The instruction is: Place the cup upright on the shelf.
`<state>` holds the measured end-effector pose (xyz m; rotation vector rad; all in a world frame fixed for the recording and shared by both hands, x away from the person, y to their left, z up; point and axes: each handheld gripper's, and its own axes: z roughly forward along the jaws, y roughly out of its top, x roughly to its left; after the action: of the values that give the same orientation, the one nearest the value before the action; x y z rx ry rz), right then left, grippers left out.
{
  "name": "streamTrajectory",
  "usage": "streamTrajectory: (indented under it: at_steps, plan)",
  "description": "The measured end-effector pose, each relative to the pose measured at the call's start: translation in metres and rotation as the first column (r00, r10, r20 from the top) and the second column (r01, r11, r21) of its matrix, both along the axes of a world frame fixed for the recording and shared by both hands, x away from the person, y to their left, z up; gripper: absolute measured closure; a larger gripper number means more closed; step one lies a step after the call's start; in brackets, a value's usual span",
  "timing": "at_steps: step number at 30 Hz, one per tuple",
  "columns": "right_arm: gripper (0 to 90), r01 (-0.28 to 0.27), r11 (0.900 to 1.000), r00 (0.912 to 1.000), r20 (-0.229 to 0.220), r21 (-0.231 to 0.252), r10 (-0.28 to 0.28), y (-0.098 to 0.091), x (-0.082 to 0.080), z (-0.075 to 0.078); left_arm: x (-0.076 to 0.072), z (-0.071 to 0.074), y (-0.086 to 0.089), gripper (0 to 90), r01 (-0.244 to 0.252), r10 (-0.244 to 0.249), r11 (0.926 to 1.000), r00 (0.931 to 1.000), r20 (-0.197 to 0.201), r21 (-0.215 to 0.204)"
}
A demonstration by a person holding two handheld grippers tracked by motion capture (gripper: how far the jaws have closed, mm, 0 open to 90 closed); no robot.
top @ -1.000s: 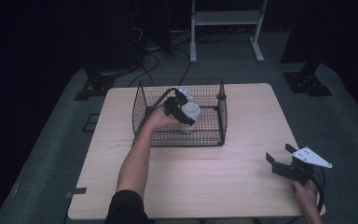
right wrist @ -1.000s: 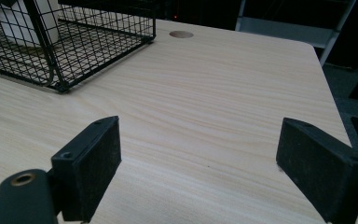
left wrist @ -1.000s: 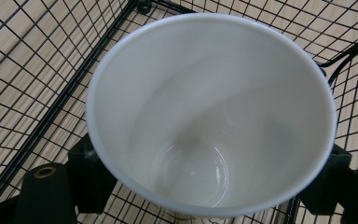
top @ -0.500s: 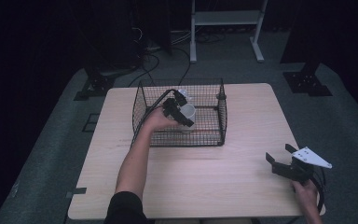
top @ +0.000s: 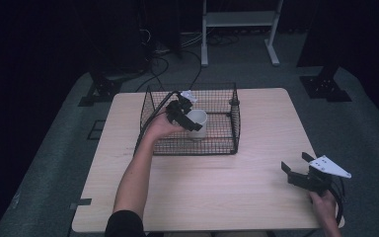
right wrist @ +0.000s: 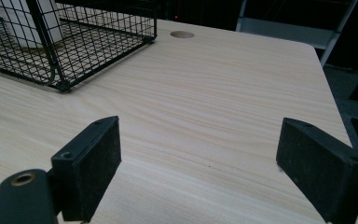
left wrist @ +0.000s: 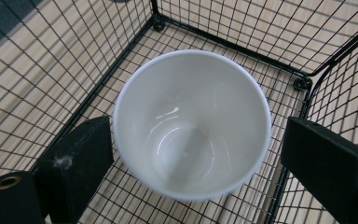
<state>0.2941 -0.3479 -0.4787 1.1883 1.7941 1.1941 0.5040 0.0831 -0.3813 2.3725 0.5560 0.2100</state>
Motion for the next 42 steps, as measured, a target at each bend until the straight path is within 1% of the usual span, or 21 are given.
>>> streamTrajectory:
  at_steps: [1,3,7,10,12,14,18,21,24,25,27,28,29,31,33,35,36,40,42]
  plan:
    - [13.1,0.0,1.0,1.0,0.0,0.001,0.0,0.0,0.0,0.0,-0.002,0.001,0.001,8.3,-0.004,0.004,1.0,0.9999,0.012,0.002]
    - [13.0,0.001,1.0,1.0,-0.001,0.002,-0.001,0.0,0.0,0.0,-0.004,0.003,0.004,8.3,-0.016,0.016,0.9998,0.9997,0.017,-0.008]
    - [13.1,0.002,1.0,1.0,-0.002,0.003,-0.002,0.0,0.0,0.0,-0.009,0.006,0.01,8.3,-0.024,0.025,0.9989,0.9992,0.032,-0.04]
    - [13.0,0.004,1.0,1.0,-0.002,0.002,-0.004,-0.001,0.0,0.0,-0.015,0.009,0.014,8.3,-0.031,0.033,0.9987,0.9984,0.047,-0.042]
    - [13.1,0.006,1.0,1.0,-0.003,0.003,-0.006,-0.001,0.0,0.0,-0.02,0.011,0.017,8.3,-0.033,0.037,0.9978,0.997,0.069,-0.058]
    - [13.1,0.005,1.0,1.0,-0.003,0.001,-0.005,0.0,0.0,0.0,-0.022,0.013,0.021,8.3,-0.042,0.046,0.997,0.9964,0.071,-0.065]
    - [13.1,0.006,1.0,1.0,-0.003,-0.001,-0.006,0.0,0.0,0.0,-0.029,0.018,0.027,8.3,-0.044,0.052,0.995,0.9944,0.092,-0.089]
    - [13.1,0.007,1.0,1.0,-0.004,0.0,-0.007,0.0,0.0,0.0,-0.037,0.021,0.03,8.3,-0.045,0.056,0.9942,0.9913,0.119,-0.098]
    - [13.1,0.009,1.0,1.0,-0.005,0.003,-0.009,-0.001,0.0,0.0,-0.043,0.023,0.032,8.3,-0.046,0.059,0.9933,0.9908,0.122,-0.107]
    - [13.1,0.009,1.0,0.9999,-0.005,0.003,-0.009,-0.001,0.0,0.0,-0.045,0.024,0.032,8.3,-0.049,0.063,0.9933,0.9897,0.129,-0.104]
    - [13.1,0.01,0.9999,0.9999,-0.005,0.002,-0.01,-0.001,0.0,0.0,-0.05,0.025,0.033,8.3,-0.045,0.058,0.9937,0.9902,0.128,-0.103]
    - [13.1,0.01,0.9999,0.9999,-0.005,0.002,-0.01,-0.001,0.0,0.0,-0.052,0.026,0.034,8.3,-0.049,0.063,0.9932,0.988,0.141,-0.106]
    - [13.1,0.01,0.9999,0.9999,-0.006,0.003,-0.01,-0.001,0.0,0.0,-0.055,0.027,0.036,8.4,-0.049,0.065,0.9928,0.9872,0.146,-0.11]
    - [13.1,0.01,0.9999,0.9999,-0.005,0.002,-0.01,-0.001,0.001,0.0,-0.058,0.028,0.04,8.4,-0.049,0.068,0.9898,0.9874,0.143,-0.134]
    - [13.1,0.011,0.9999,0.9999,-0.004,0.0,-0.011,-0.001,0.001,0.0,-0.063,0.029,0.043,8.4,-0.054,0.075,0.9893,0.986,0.149,-0.135]
    - [13.1,0.012,0.9999,0.9999,-0.004,0.0,-0.012,-0.001,0.001,0.0,-0.068,0.029,0.046,8.4,-0.06,0.079,0.9893,0.9863,0.145,-0.133]
    - [13.1,0.012,0.9999,0.9999,-0.004,-0.002,-0.012,-0.001,0.001,0.0,-0.072,0.029,0.048,8.4,-0.056,0.077,0.9901,0.9838,0.162,-0.129]
    - [13.1,0.012,0.9999,0.9999,-0.004,-0.007,-0.012,0.0,0.001,0.0,-0.082,0.03,0.053,8.5,-0.054,0.077,0.9889,0.9831,0.166,-0.139]
    - [13.1,0.013,0.9999,0.9999,-0.005,-0.004,-0.013,0.0,0.001,0.0,-0.088,0.031,0.054,8.5,-0.053,0.081,0.9871,0.9797,0.184,-0.151]
